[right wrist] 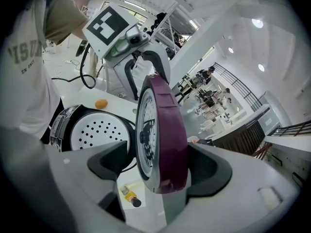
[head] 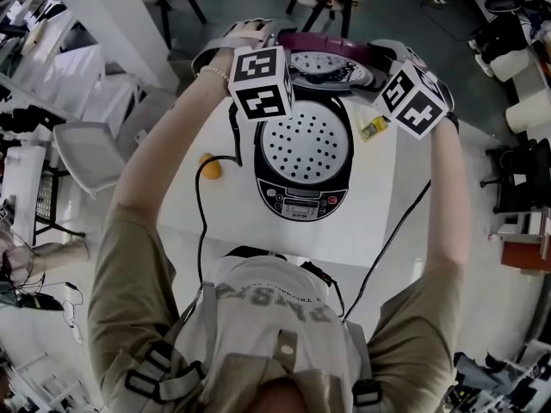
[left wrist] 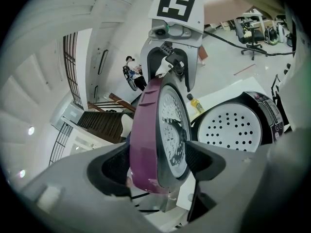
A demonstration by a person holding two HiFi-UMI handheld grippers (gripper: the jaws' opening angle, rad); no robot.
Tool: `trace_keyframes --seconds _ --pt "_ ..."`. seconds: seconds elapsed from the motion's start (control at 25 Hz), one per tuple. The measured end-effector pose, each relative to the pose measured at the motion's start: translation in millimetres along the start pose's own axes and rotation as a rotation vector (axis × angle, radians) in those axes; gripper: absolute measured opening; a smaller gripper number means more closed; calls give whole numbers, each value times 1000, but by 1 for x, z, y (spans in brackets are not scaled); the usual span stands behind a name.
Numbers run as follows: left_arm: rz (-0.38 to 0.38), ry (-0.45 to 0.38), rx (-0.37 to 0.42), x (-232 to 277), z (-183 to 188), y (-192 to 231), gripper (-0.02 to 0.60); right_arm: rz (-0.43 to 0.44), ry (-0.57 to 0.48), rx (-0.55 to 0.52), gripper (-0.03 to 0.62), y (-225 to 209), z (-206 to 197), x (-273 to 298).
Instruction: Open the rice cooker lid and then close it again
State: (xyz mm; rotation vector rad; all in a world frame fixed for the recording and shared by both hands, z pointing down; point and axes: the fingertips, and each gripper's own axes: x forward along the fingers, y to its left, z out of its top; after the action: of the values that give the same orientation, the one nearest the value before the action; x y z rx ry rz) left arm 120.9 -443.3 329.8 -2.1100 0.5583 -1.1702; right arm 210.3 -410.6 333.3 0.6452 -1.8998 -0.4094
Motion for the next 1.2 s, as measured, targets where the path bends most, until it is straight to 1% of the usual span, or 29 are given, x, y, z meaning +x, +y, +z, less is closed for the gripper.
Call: trace_keyframes --seconds 0.4,0.72,1.04,1.2 --pt "-16 23 21 -25 5 -33 351 26 -11 -27 359 38 -1 -19" --pt "-54 49 30 -43 5 -68 350 49 -6 -57 350 74 -3 -29" --pt "-74 87 54 -54 4 -107 350 47 8 -95 350 115 -15 -31" --pt "-68 97 57 -58 3 -126 351 36 2 -114 349 135 -19 -31"
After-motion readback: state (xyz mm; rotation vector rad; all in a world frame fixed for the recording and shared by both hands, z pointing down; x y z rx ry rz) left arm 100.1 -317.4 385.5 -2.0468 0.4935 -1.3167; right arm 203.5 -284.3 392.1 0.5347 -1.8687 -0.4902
